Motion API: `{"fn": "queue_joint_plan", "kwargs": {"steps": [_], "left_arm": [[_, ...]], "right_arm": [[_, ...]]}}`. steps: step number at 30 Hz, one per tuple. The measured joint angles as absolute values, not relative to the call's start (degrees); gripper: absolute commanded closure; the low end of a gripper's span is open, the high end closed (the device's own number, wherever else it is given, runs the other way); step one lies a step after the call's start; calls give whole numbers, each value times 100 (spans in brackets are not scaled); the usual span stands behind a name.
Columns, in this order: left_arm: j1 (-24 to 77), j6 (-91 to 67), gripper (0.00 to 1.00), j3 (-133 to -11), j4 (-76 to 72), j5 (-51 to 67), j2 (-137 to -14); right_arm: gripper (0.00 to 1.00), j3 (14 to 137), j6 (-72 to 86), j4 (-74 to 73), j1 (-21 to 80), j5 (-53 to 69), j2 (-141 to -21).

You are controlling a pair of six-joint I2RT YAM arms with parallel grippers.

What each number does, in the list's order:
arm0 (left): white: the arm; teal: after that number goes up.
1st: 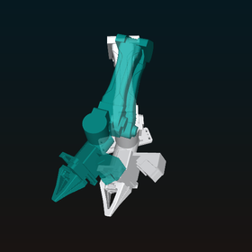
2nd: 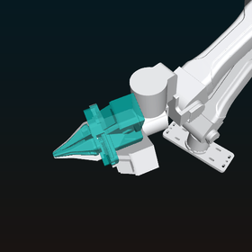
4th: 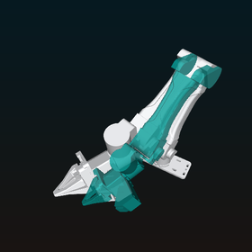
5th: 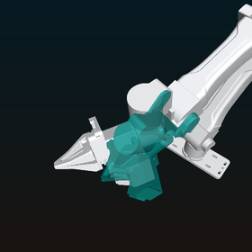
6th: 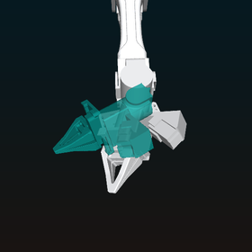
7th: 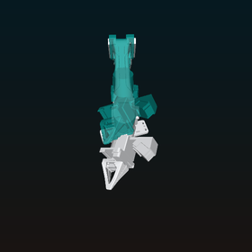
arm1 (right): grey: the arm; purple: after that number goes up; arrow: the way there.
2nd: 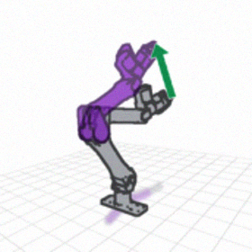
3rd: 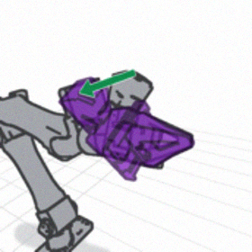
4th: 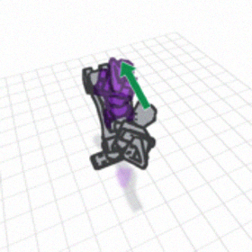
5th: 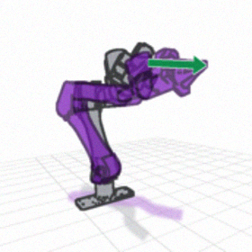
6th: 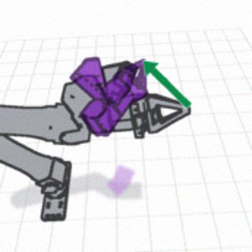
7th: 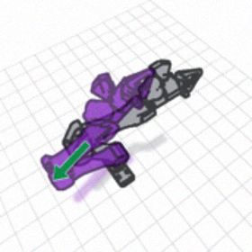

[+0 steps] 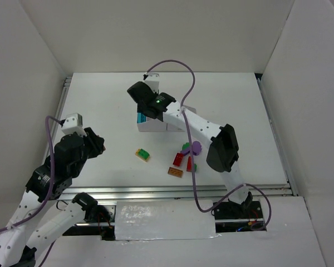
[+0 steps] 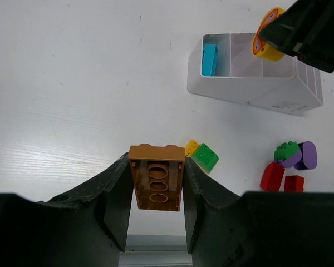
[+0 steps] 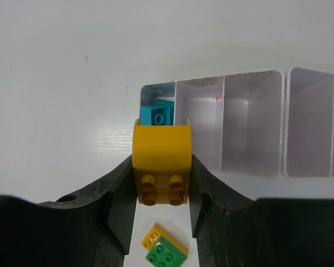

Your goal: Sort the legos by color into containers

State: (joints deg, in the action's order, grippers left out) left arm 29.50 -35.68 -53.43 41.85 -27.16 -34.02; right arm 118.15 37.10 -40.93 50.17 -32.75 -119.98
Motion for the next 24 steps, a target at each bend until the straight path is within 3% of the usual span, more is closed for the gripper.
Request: {"fn": "queue_joint_plan", "kwargs": {"steps": [24], "left_arm": [[2950, -3264, 100, -5275, 4021, -2189, -3544]], "right_arm": [[84, 12558, 3326, -4418, 4683, -3507, -12993]]}}
